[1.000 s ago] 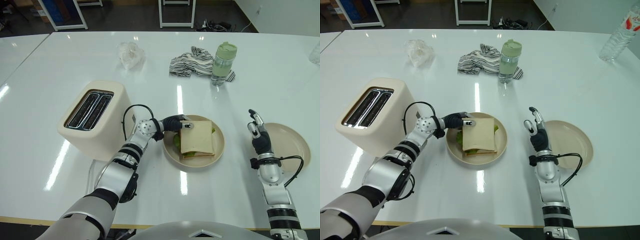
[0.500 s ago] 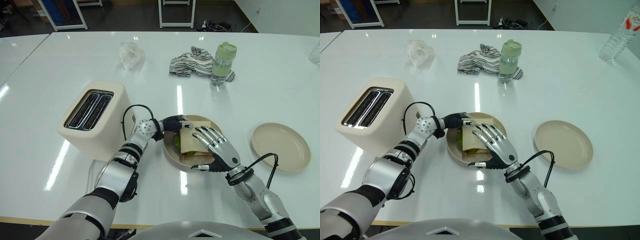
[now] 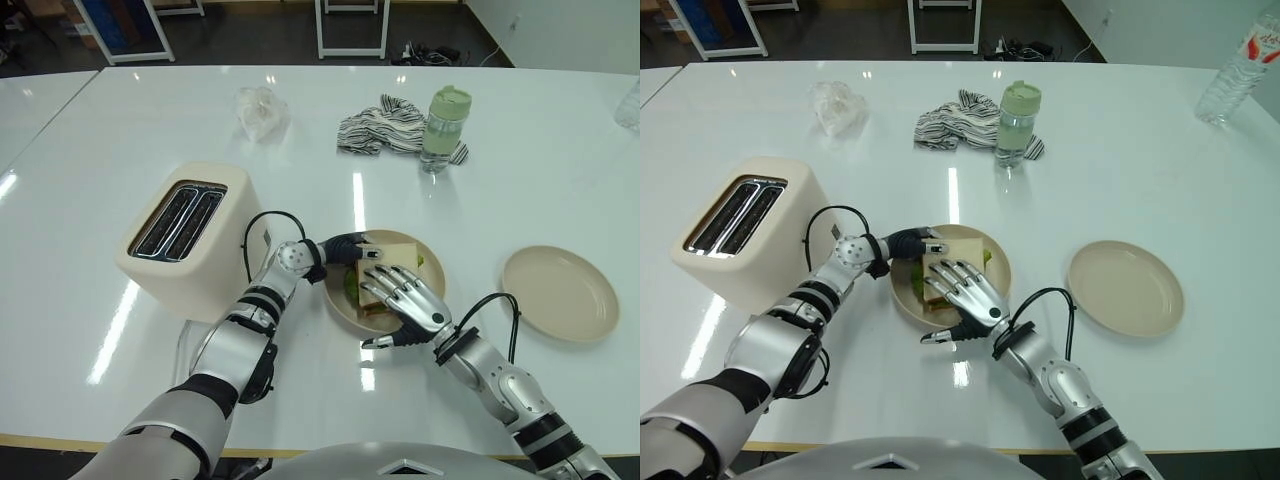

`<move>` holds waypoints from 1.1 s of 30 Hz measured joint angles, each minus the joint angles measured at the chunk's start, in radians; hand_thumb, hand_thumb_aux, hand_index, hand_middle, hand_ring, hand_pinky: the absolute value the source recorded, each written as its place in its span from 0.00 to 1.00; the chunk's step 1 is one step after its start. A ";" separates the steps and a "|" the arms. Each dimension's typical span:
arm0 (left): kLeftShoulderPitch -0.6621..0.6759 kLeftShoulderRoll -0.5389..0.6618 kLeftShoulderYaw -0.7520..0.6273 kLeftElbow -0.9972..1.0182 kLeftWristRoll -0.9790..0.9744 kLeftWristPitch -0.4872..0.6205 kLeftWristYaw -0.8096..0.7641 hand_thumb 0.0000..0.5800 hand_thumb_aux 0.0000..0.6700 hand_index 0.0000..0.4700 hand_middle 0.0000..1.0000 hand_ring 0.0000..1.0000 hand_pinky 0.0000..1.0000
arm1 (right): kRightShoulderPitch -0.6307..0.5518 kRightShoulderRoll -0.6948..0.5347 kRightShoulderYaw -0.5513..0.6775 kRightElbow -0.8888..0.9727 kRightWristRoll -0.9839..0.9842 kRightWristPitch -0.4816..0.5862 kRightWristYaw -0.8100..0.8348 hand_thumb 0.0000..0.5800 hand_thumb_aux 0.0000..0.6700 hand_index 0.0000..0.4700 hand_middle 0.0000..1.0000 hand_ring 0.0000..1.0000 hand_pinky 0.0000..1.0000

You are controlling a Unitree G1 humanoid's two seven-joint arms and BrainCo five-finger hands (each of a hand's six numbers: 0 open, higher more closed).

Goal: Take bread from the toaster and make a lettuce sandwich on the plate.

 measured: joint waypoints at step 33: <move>0.349 0.144 -0.013 -1.052 0.330 0.178 0.656 0.00 0.00 0.00 0.00 0.00 0.00 | -0.056 0.028 0.022 0.176 0.533 -0.144 0.109 0.00 0.00 0.00 0.00 0.00 0.00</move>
